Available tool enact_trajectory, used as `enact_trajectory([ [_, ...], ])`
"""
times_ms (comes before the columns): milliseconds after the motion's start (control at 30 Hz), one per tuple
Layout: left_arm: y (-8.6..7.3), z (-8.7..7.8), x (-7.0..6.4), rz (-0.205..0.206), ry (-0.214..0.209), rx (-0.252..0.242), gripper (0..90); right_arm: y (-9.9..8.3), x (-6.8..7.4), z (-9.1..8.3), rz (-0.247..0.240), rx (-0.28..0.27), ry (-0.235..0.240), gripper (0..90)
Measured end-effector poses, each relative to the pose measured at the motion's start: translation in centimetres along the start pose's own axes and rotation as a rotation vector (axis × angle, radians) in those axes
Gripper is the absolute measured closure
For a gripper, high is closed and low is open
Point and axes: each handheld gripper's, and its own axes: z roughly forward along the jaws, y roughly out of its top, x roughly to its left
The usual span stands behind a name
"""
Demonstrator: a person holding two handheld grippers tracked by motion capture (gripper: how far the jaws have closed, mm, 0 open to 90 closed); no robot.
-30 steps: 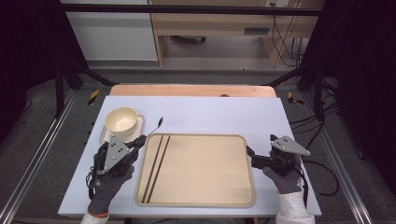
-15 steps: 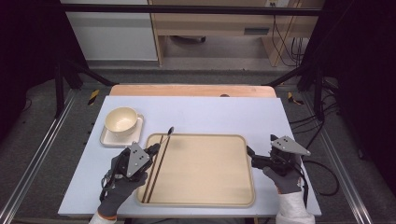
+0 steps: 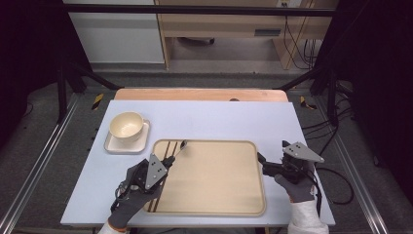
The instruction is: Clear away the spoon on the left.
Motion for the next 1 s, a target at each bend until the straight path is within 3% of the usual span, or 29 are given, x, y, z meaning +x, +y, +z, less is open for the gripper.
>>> enact_trajectory([
  [633,-0.3,1.1,-1.5,0.083,-0.016,0.052,88.5,0.0,0.0,0.0,-0.002,0.0,0.001,6.3],
  [1000,-0.4,1.4,-2.0,0.104,-0.029,0.061,83.9,0.0,0.0,0.0,-0.001,0.0,0.001,6.3],
])
